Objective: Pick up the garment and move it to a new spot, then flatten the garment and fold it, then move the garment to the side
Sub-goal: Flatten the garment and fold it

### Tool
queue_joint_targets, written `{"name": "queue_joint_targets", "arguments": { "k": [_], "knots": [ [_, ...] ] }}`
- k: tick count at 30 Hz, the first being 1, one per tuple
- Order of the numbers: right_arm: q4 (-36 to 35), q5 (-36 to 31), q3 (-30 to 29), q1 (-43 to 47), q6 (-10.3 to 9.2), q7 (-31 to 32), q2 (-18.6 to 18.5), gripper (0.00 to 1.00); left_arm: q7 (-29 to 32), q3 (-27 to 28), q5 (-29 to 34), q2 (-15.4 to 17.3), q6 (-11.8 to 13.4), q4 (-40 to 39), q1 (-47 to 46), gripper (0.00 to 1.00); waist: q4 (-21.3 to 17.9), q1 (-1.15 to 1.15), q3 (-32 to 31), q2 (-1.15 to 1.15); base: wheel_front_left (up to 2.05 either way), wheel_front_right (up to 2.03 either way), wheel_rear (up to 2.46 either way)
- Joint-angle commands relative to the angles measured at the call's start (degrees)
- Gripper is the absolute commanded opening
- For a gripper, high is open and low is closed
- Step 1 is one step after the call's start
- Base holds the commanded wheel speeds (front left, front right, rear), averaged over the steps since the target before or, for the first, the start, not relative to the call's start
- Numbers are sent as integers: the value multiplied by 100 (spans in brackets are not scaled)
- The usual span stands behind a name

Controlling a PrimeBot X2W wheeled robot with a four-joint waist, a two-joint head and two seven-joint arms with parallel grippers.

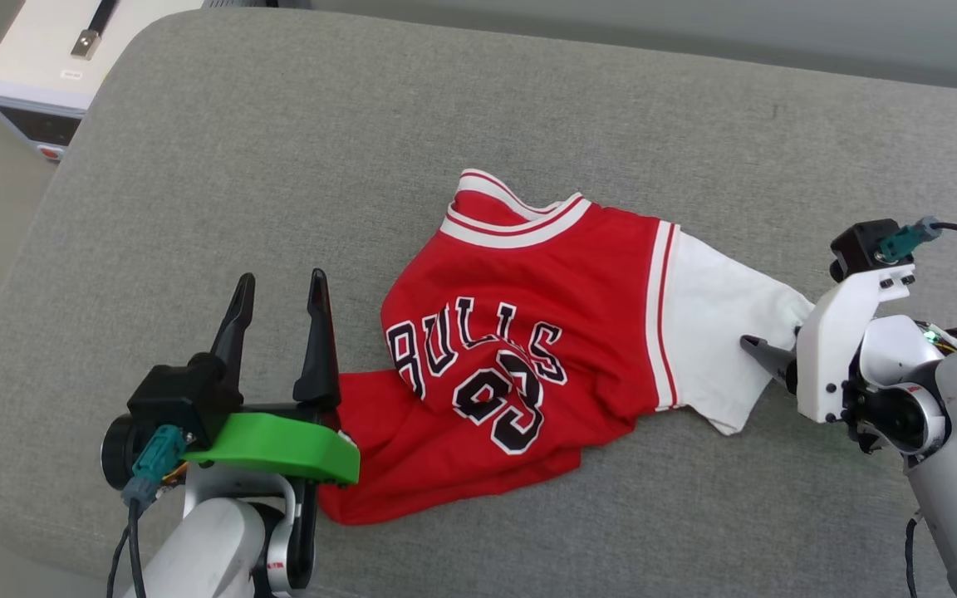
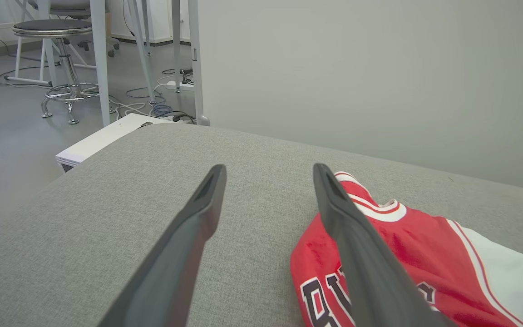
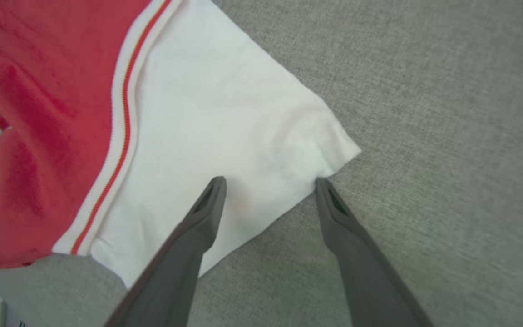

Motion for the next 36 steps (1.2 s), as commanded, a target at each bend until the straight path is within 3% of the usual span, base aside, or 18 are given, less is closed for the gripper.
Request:
{"name": "queue_joint_targets", "arguments": {
  "k": [1,9,10,11,12,24,30,36],
  "knots": [
    [126,74,142,-122,-4,96,-19,100,-31,42,91,-69,-46,13,-113,100,161,0,154,0,0,0,0],
    [727,267,850,-103,-4,984,-64,100,-33,246,274,-325,-202,115,-13,100,189,0,194,0,0,0,0],
    [752,292,895,-97,-4,1050,-62,69,-33,271,291,-348,-220,124,-7,100,183,0,198,0,0,0,0],
    [744,303,950,-111,-4,1068,-69,11,-33,304,315,-373,-241,135,-2,100,173,0,201,0,0,0,0],
    [753,324,977,-122,-4,1092,-70,0,-33,327,336,-390,-257,146,3,100,163,0,202,0,0,0,0],
    [240,326,603,-554,-4,216,-389,0,-33,593,468,-436,-343,324,229,100,-217,0,-183,0,0,0,0],
    [-308,254,-25,-87,-4,33,-723,0,-28,654,443,-380,-314,328,370,100,-524,0,-404,0,0,0,0],
    [-882,89,-969,900,-4,152,-742,0,35,714,405,-292,-242,273,517,100,-821,0,-554,0,0,0,0]
  ]
}}
